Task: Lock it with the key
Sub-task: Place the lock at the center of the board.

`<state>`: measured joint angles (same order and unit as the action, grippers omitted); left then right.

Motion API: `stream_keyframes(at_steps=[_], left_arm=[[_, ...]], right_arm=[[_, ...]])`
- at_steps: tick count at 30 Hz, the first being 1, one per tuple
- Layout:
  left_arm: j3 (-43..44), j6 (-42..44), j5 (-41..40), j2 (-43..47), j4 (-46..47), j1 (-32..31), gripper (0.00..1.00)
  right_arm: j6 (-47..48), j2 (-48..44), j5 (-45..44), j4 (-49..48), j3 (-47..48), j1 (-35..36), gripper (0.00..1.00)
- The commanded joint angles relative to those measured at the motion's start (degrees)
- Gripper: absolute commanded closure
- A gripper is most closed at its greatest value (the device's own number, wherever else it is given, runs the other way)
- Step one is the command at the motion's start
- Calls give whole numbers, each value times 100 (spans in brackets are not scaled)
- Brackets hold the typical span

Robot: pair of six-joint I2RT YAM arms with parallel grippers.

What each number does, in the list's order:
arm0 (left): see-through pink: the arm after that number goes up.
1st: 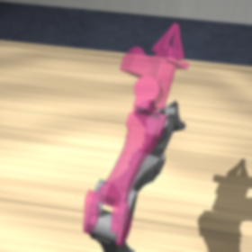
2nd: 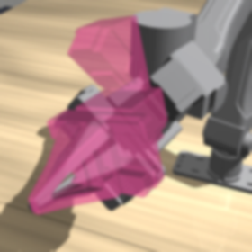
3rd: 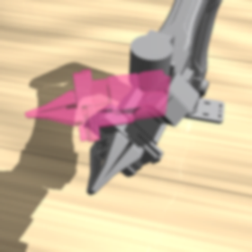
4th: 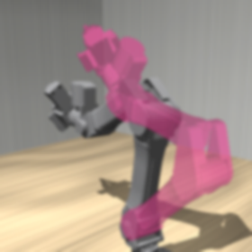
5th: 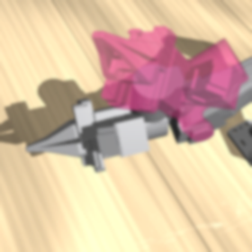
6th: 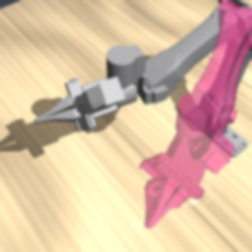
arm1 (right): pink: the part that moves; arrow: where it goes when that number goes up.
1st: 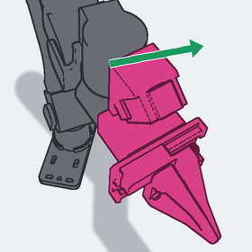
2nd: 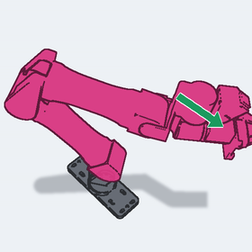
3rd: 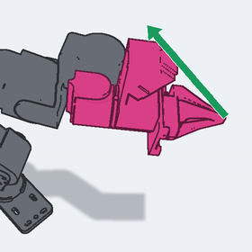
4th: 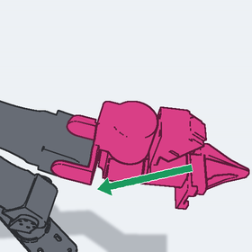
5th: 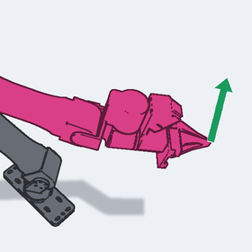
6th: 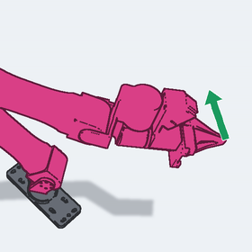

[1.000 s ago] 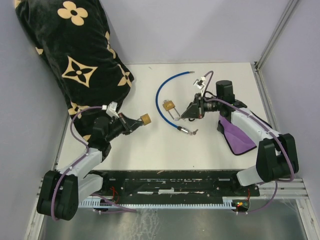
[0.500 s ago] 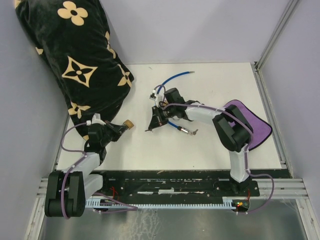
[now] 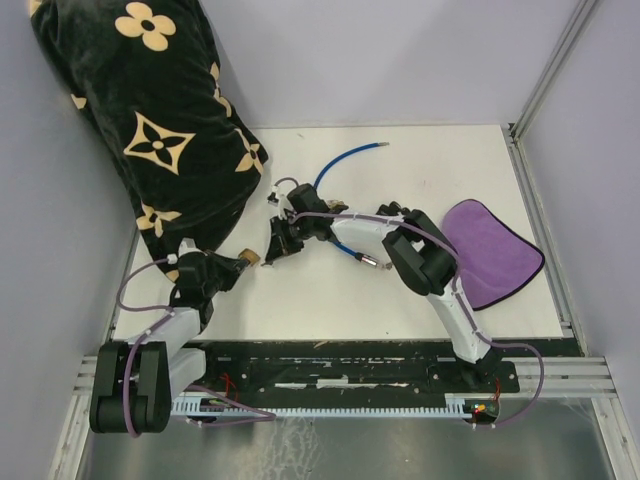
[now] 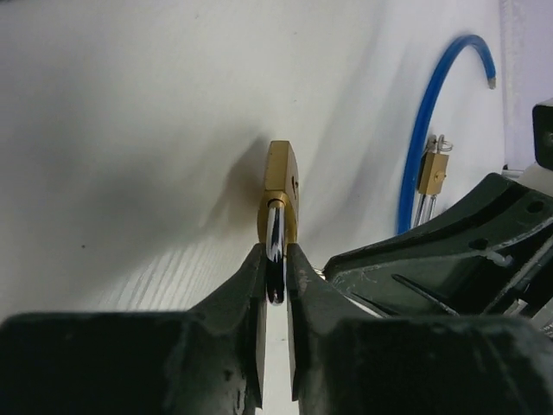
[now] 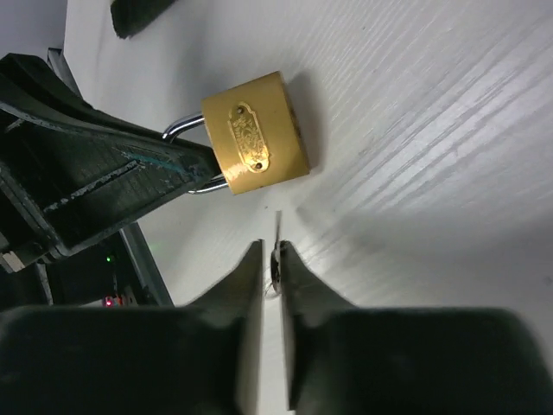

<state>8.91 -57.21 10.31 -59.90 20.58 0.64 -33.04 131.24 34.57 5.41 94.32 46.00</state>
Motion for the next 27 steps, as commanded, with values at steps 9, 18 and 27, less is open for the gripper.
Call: stream_keyframes(at_steps=[9, 18, 27], left_arm=[[1230, -170, -1093, -164, -2553, 23, 45], [1322, -211, -1397, 1095, -3092, 23, 5], [233, 151, 1341, 2995, 303, 19, 0]], right_arm=[[1759, -164, -391, 1897, 1392, 37, 37], [4159, -2093, 607, 2923, 339, -644, 36], [5931, -3747, -86, 3914, -971, -1334, 36]])
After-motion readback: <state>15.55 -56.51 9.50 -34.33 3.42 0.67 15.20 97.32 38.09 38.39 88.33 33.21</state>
